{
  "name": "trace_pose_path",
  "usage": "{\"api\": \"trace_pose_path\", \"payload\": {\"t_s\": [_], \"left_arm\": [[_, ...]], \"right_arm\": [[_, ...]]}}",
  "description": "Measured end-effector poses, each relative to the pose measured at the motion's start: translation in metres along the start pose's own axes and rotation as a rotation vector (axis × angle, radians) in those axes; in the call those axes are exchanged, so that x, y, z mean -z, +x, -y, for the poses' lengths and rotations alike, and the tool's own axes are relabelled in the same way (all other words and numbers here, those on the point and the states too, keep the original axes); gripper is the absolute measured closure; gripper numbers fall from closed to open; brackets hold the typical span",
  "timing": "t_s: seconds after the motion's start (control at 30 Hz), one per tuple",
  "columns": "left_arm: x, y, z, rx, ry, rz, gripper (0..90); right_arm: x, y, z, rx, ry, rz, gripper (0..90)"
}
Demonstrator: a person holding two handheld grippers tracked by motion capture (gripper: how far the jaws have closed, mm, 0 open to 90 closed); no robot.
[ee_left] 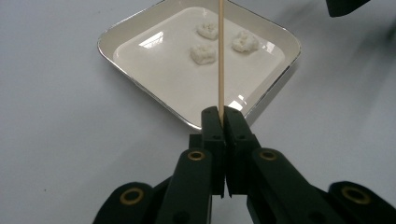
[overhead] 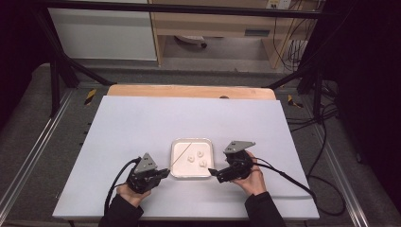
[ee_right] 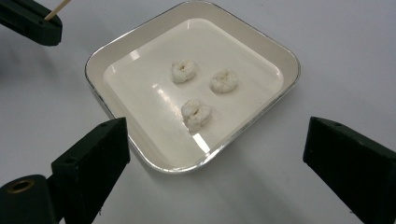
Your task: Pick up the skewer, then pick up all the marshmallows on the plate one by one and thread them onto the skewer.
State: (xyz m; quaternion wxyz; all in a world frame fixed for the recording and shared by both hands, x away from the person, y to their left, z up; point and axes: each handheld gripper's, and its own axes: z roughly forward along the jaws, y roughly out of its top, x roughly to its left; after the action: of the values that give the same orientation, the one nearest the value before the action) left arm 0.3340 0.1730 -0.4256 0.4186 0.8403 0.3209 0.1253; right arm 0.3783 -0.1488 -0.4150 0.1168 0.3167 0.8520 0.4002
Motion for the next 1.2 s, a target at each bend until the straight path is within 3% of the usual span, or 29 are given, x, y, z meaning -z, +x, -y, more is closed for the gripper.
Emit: {"api": "trace_pose_path", "payload": {"t_s": [0.33,0.47,0.7,0.97,1.2], "left_arm": [[0.0,0.002,0.002,0.015,-0.015,0.007,88.4],[0.0,0.002,0.002,0.017,-0.018,0.008,88.4],[0.0,0.002,0.002,0.021,-0.024,0.004,88.4],[0.0,0.001,0.002,0.022,-0.027,0.011,88.4],[-0.001,0.0,0.002,0.022,-0.03,0.016,88.4]], "right_arm": [[-0.022,0.0,-0.009,-0.014,0.005,0.004,12.6],[-0.032,0.003,-0.012,0.01,0.01,-0.009,20.4],[-0.05,0.005,-0.014,0.063,0.034,-0.029,42.5],[-0.057,0.004,-0.01,0.081,0.077,-0.016,56.2],[-0.06,0.004,-0.008,0.097,0.075,-0.032,63.8]]}}
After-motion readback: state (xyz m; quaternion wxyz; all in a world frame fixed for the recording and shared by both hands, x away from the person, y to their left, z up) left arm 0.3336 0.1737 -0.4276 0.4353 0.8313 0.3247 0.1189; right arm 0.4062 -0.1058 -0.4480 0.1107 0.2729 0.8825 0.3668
